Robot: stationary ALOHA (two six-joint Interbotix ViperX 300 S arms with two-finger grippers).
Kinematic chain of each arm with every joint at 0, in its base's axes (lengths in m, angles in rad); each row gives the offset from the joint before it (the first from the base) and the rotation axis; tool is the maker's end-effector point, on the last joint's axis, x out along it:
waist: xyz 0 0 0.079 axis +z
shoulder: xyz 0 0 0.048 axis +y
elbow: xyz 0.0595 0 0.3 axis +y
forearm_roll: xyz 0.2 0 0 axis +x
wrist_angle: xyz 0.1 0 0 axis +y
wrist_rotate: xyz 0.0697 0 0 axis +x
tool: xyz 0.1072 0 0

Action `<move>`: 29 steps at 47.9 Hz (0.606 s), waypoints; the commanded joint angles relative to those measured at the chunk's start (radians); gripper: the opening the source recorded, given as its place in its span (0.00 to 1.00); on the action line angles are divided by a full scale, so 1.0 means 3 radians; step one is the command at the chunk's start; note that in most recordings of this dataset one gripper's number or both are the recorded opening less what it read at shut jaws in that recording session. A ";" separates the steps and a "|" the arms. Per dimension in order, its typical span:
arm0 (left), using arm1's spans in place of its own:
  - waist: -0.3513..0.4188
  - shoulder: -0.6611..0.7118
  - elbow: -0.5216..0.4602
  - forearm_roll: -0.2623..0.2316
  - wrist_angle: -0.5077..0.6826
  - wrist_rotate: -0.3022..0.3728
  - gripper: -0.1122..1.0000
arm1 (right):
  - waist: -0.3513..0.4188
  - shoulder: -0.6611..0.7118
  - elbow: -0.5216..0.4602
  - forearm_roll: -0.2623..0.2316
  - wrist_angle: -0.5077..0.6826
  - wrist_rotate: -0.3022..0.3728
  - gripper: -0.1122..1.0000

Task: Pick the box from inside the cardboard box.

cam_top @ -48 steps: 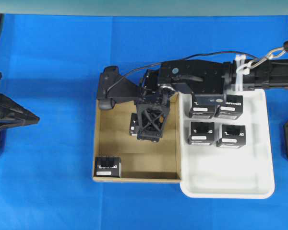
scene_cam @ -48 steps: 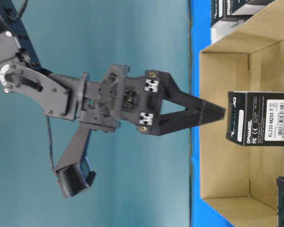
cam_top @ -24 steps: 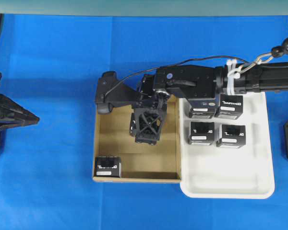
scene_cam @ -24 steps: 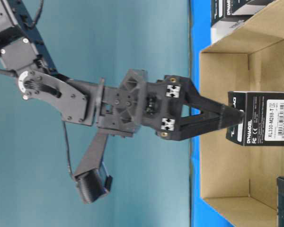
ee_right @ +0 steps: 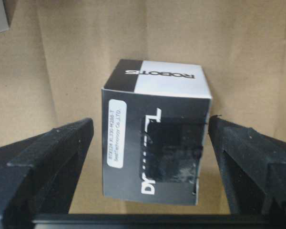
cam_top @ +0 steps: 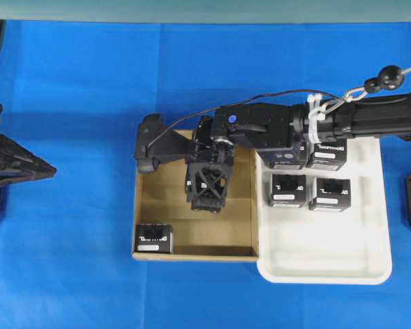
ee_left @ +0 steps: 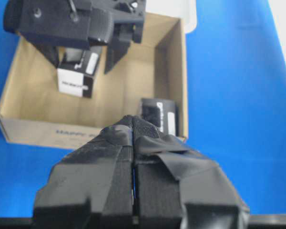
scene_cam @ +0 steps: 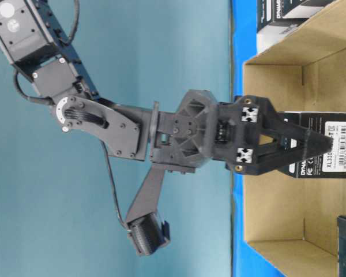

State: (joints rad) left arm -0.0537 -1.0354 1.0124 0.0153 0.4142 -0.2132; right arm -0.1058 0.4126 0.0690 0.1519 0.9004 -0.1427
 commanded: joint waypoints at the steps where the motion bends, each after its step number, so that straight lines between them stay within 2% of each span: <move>1: -0.0005 0.0031 -0.0087 0.0010 -0.0015 0.0000 0.04 | 0.0015 0.0015 -0.0005 0.0010 -0.0015 -0.0005 0.97; 16: -0.0005 0.0036 -0.0082 0.0005 -0.0015 0.0000 0.04 | 0.0015 0.0015 -0.0005 -0.0020 -0.0036 0.0005 0.95; 20: -0.0005 0.0036 -0.0087 0.0005 -0.0015 0.0000 0.04 | 0.0020 0.0015 -0.0010 -0.0041 -0.0015 0.0000 0.87; 25: -0.0005 0.0041 -0.0087 0.0005 -0.0015 0.0000 0.04 | 0.0041 0.0015 -0.0010 -0.0041 0.0015 -0.0005 0.65; 29: -0.0005 0.0036 -0.0087 0.0010 -0.0015 0.0000 0.04 | 0.0056 0.0015 -0.0020 -0.0041 0.0020 0.0000 0.65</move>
State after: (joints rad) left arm -0.0537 -1.0324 1.0124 0.0153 0.4142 -0.2132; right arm -0.0997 0.4142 0.0690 0.1396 0.9050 -0.1427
